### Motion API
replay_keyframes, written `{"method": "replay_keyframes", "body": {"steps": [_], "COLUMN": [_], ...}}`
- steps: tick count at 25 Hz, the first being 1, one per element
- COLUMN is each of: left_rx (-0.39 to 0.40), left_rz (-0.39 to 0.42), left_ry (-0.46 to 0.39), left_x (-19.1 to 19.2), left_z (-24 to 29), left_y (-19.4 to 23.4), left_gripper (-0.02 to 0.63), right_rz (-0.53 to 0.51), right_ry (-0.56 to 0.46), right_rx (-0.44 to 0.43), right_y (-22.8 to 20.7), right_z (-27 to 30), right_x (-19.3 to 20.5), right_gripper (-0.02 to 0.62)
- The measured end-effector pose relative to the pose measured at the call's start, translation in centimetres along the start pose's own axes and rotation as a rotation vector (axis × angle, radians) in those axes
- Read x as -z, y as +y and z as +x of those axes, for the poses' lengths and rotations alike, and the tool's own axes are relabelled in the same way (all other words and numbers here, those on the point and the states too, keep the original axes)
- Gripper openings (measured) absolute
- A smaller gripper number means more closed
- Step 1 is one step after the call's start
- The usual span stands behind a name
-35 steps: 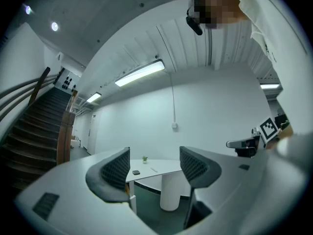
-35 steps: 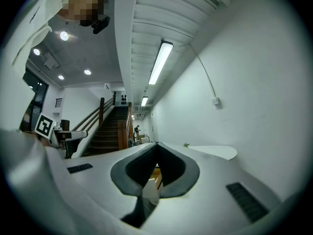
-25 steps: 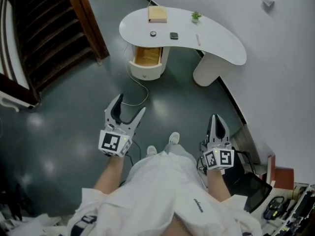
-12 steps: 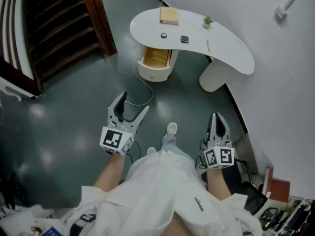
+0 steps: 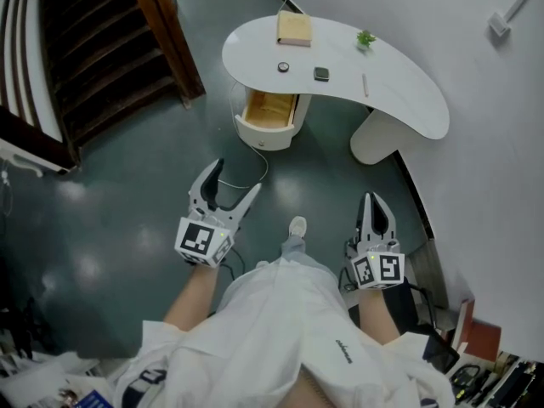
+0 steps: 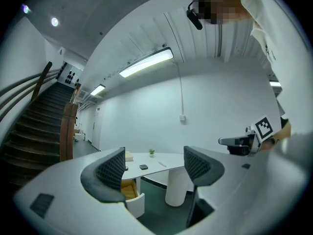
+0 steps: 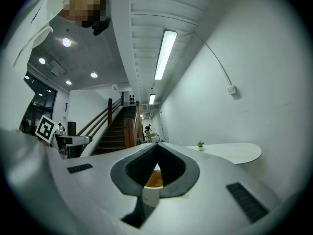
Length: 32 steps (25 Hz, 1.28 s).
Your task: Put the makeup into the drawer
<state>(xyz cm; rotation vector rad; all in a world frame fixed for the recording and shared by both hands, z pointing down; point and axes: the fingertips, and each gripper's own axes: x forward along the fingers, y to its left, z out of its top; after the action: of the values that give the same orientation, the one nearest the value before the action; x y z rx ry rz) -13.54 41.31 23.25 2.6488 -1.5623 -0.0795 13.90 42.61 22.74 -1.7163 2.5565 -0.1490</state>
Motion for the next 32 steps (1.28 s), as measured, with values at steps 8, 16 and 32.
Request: {"method": "replay_keyframes", "body": {"steps": [8,16,32], "left_rx": [-0.028,-0.081,-0.114], "left_rz": [-0.002,0.004,-0.009], "left_ry": [0.04,0.064,0.094], "left_x": [0.7,0.6,1.3], "left_z": [9.2,17.0,25.1], "left_y": [1.9,3.5,4.4], "left_gripper": [0.362,0.36,0.36], "right_rz": [0.013,0.035,0.052], "right_ry": [0.016,0.051,0.08], "right_rx": [-0.038,-0.116,-0.198], "right_y": [-5.6,-9.8,-14.1], "right_z": [8.0,15.8,23.0], "right_x": [-0.3,-0.1,0.7], "right_gripper": [0.017,0.017,0.017]}}
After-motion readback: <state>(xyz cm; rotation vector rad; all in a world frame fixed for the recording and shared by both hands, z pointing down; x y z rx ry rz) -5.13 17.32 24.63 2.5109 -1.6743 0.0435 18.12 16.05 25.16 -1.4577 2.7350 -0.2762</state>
